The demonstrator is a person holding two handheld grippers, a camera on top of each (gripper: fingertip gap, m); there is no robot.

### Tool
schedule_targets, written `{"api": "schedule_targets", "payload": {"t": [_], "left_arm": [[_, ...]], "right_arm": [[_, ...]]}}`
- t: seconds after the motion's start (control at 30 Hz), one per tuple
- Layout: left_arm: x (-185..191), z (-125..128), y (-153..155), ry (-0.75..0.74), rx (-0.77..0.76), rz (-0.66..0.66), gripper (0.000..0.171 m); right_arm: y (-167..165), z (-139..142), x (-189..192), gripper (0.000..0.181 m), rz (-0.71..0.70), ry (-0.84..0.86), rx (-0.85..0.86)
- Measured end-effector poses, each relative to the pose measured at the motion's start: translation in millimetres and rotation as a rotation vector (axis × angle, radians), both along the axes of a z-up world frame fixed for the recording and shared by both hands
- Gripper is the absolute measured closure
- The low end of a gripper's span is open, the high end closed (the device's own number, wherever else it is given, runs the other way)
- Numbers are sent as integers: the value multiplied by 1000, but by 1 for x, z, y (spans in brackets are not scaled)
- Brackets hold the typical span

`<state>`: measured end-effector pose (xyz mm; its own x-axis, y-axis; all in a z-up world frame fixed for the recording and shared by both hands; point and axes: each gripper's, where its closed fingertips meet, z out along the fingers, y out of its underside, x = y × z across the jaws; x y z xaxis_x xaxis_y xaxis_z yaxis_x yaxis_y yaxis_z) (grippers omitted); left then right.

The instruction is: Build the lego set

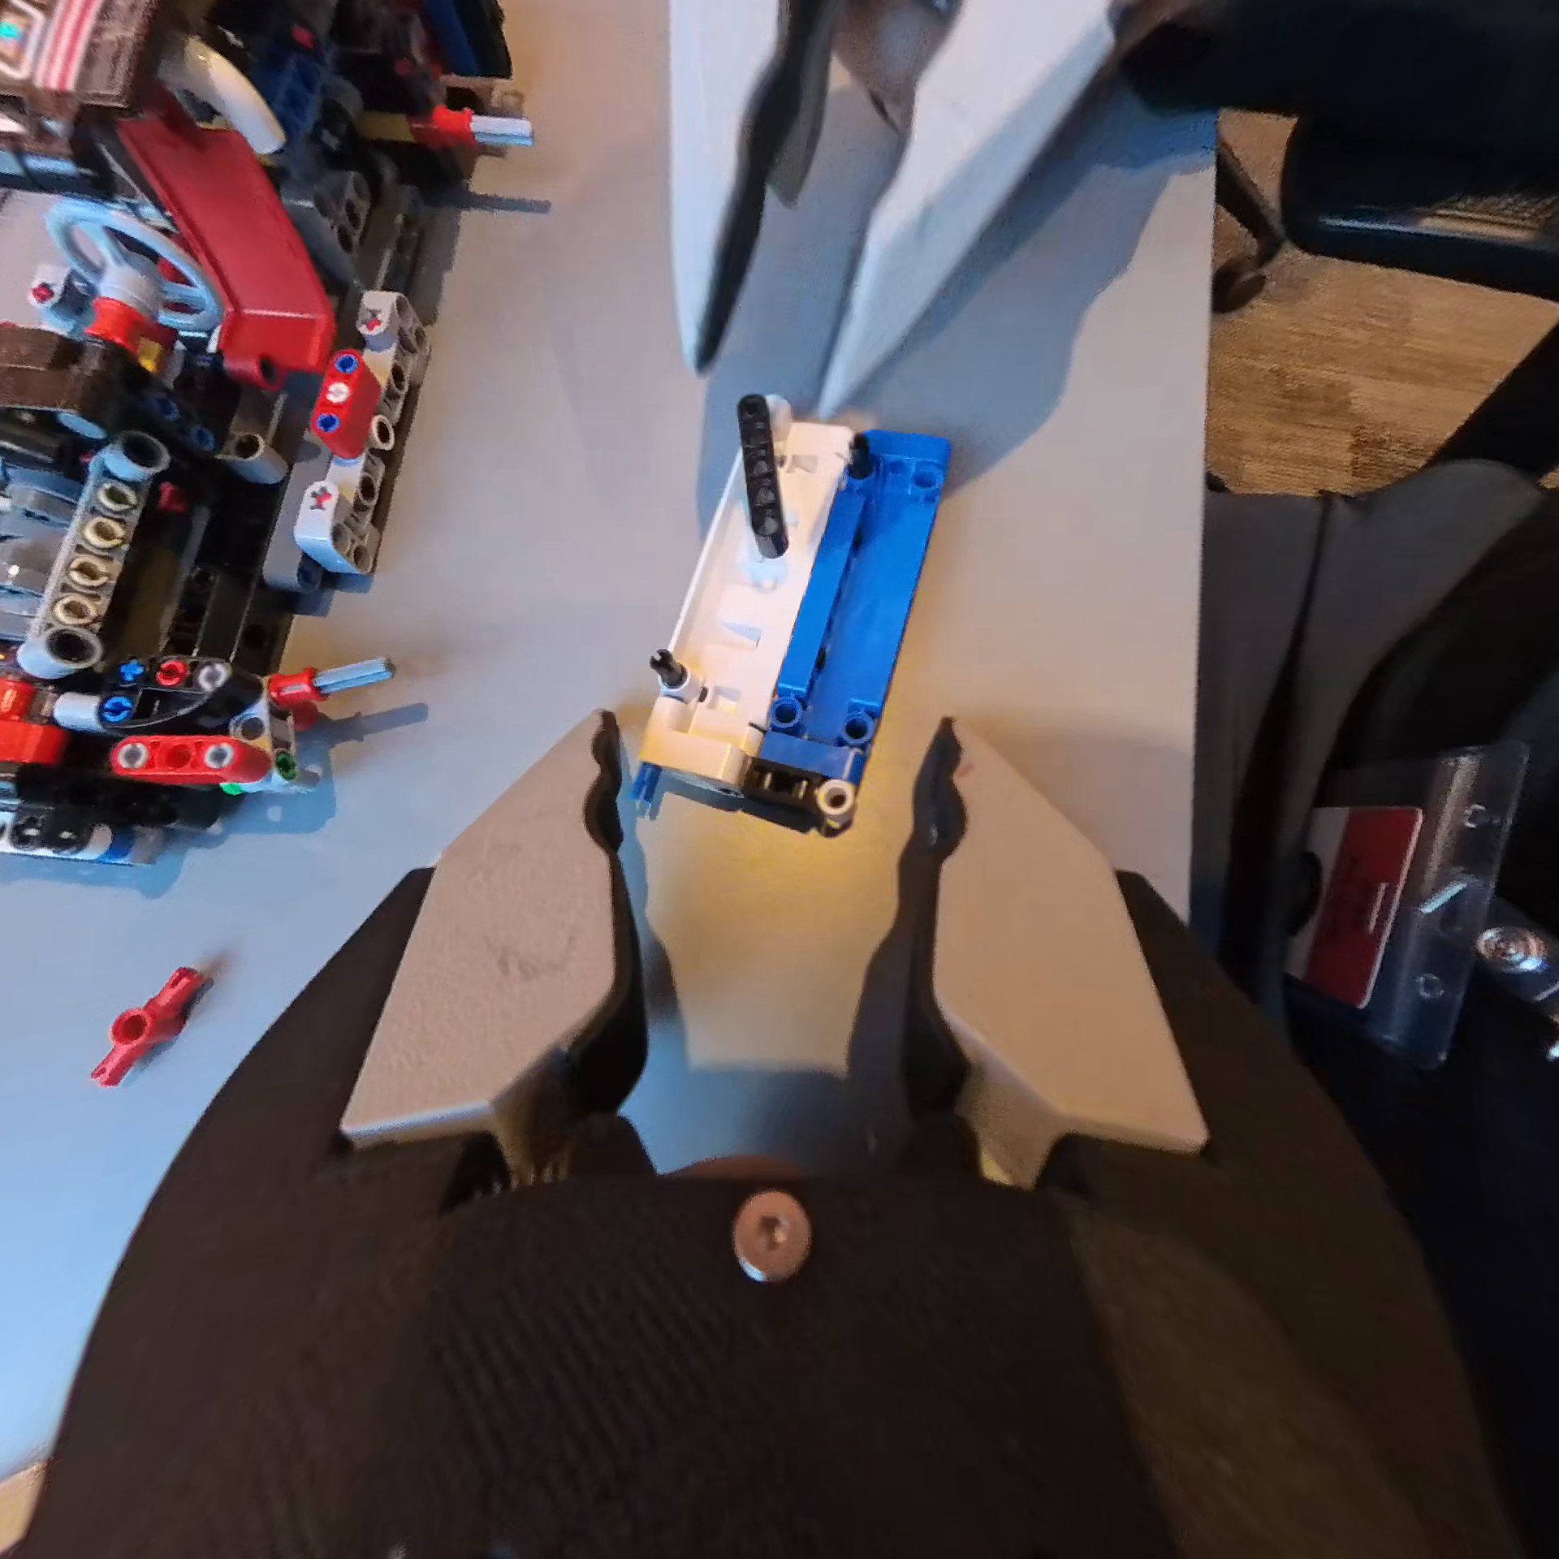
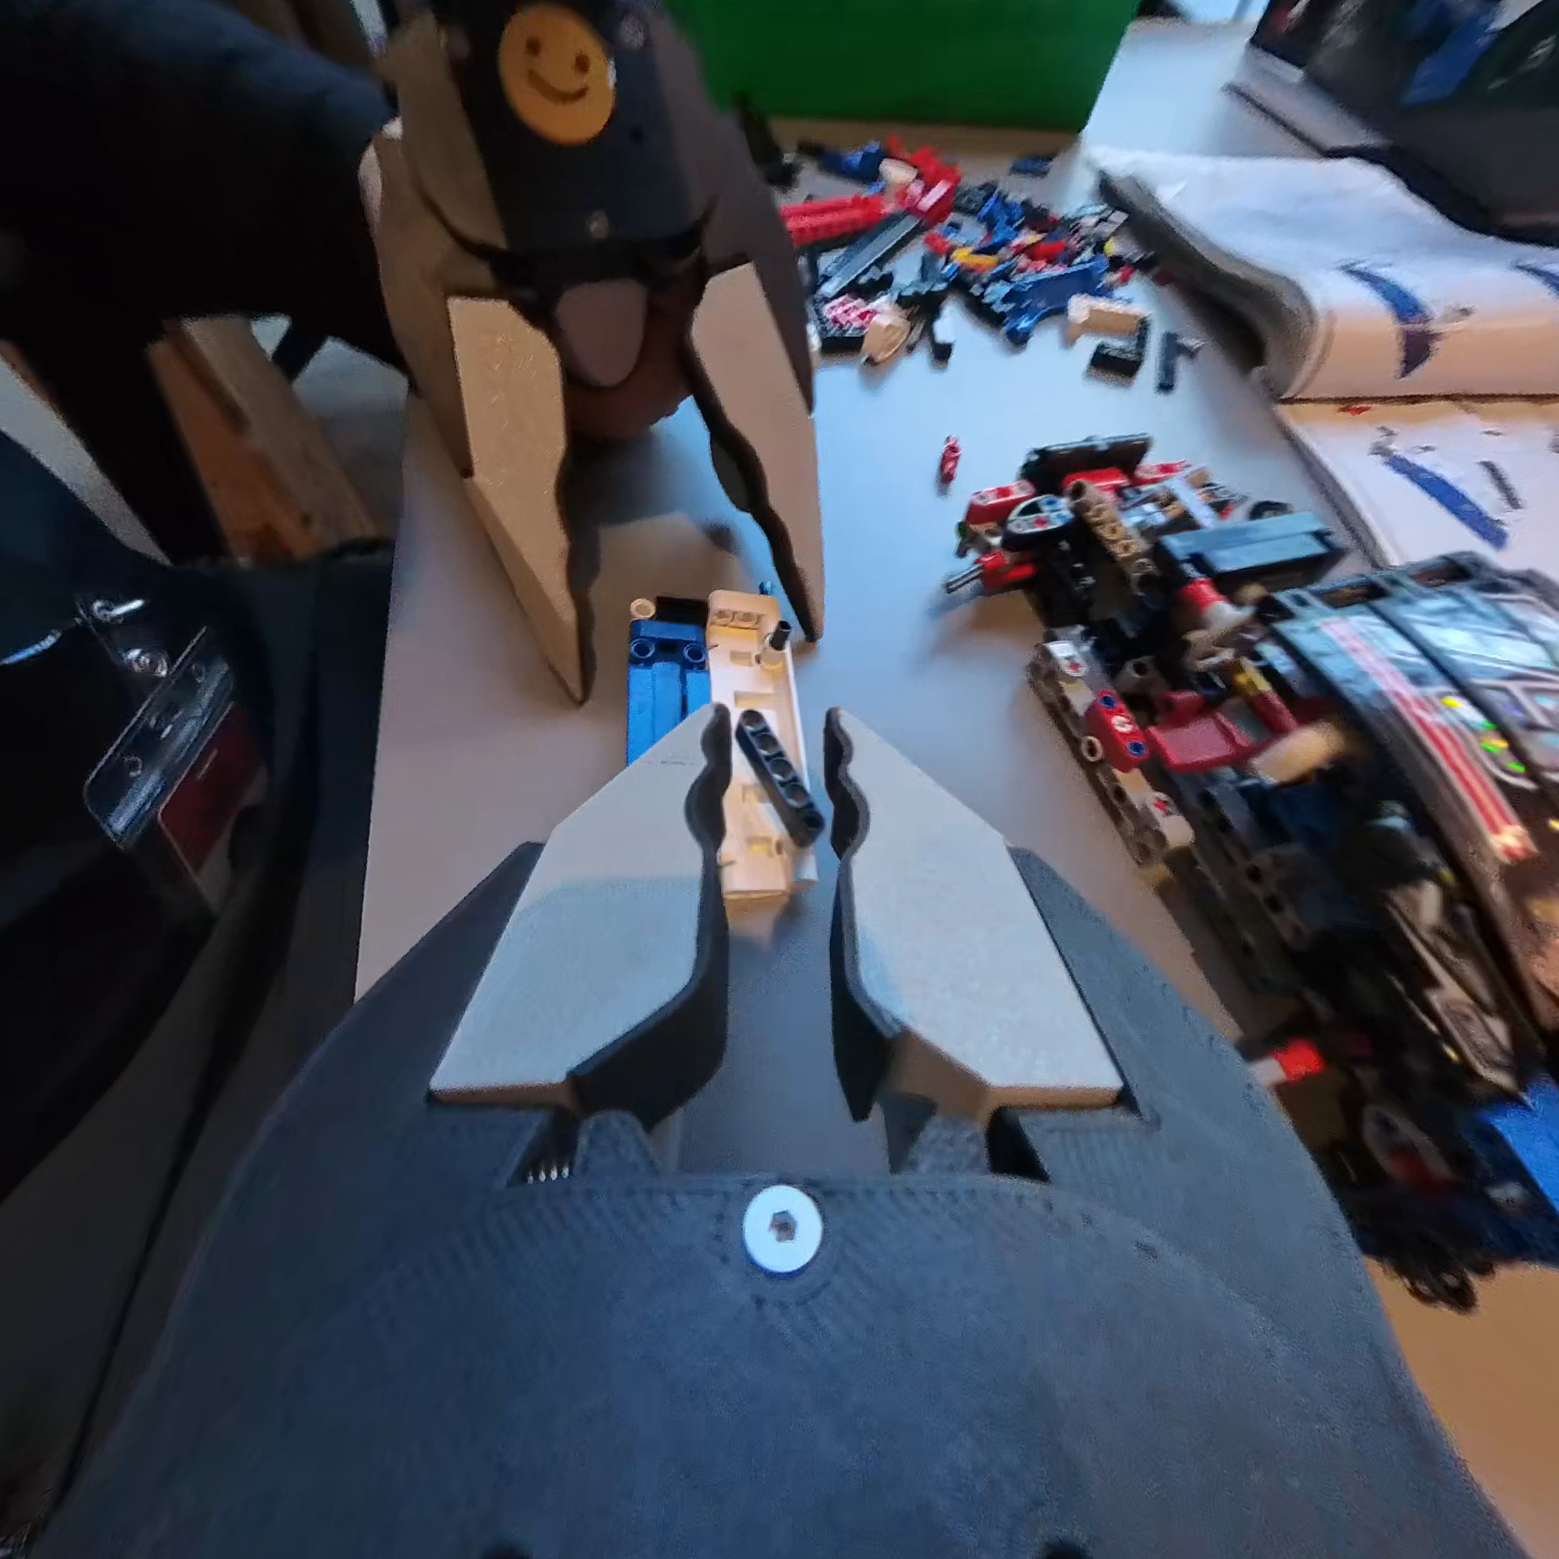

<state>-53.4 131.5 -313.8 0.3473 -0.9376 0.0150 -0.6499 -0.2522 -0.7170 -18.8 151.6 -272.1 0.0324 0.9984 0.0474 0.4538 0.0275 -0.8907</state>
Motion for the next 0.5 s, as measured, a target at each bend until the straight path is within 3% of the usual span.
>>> {"api": "schedule_targets", "payload": {"t": [0.13,0.3,0.5], "left_arm": [[1,1,-1,-7,4,-21,120],[1,1,0,-7,8,-15,121],[0,1,1,-3,22,-5,121]], "right_arm": [[-2,-19,-9,162,25,-124,2],[1,-25,-13,171,30,-161,-41],[26,-30,-13,176,-121,-185,-66]]}}
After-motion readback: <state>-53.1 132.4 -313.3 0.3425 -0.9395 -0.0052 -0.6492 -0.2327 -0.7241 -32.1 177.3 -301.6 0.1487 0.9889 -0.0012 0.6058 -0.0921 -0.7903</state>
